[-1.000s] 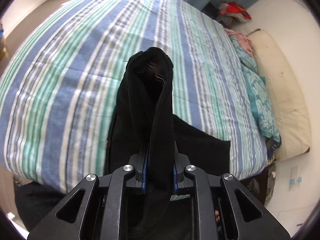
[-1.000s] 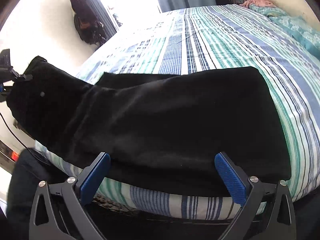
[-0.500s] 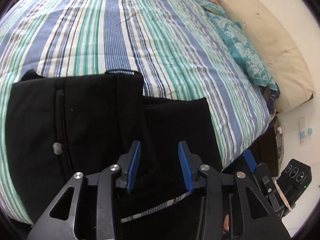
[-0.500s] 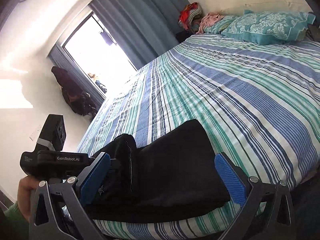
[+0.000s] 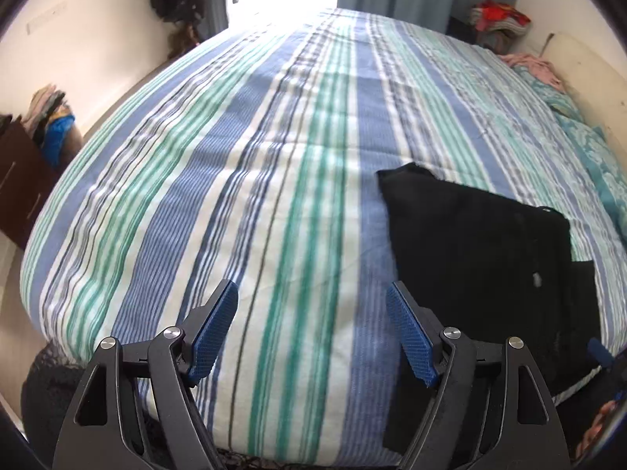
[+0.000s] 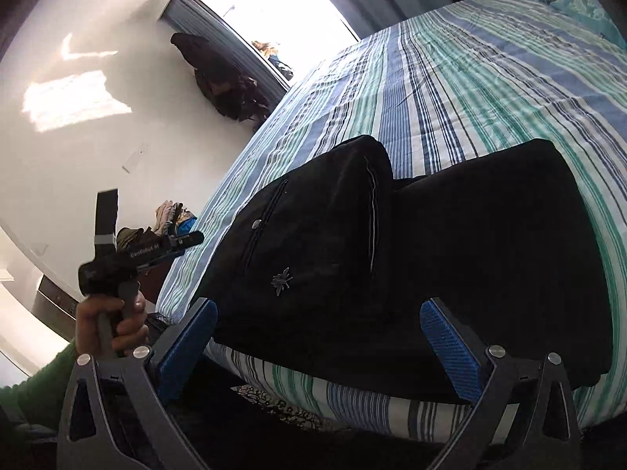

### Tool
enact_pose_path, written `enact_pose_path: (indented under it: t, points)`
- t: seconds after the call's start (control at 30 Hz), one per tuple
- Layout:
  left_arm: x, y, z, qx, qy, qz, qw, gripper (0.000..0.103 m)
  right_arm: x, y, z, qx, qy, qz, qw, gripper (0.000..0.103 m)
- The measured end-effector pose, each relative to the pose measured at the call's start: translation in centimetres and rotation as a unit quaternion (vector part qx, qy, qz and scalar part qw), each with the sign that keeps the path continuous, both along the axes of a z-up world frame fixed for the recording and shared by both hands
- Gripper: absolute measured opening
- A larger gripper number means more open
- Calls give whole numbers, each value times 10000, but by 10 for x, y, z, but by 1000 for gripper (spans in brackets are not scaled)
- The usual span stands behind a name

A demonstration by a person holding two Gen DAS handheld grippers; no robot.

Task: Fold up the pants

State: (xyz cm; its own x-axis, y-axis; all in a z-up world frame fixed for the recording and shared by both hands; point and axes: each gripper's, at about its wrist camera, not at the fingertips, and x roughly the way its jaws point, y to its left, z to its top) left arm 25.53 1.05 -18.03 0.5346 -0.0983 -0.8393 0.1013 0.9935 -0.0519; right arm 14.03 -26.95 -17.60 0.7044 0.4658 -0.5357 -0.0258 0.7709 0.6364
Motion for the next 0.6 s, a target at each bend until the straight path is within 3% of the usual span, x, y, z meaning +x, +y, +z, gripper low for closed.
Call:
enact_pose_path:
  t: [0.13, 0.23, 0.33, 0.5, 0.6]
  points:
    - [-10, 30, -26, -157, 246, 410, 9987, 78, 34, -24, -6, 717, 497, 125, 9961, 89]
    - [-10, 34, -19, -351, 137, 440, 9983, 78, 66, -29, -14, 639, 1062, 304, 9918, 84]
    - [-11, 31, -14, -110, -45, 365, 9993, 79, 88, -23, -32, 545, 1522, 546, 9853, 81]
    - [-9, 33, -21, -280, 93, 412, 9987, 79, 97, -14, -41, 1311, 1402, 766, 9784, 81]
    - [-7, 32, -22, -283, 100, 411, 9987, 79, 98, -12, -46, 1284, 1532, 610, 9779, 79]
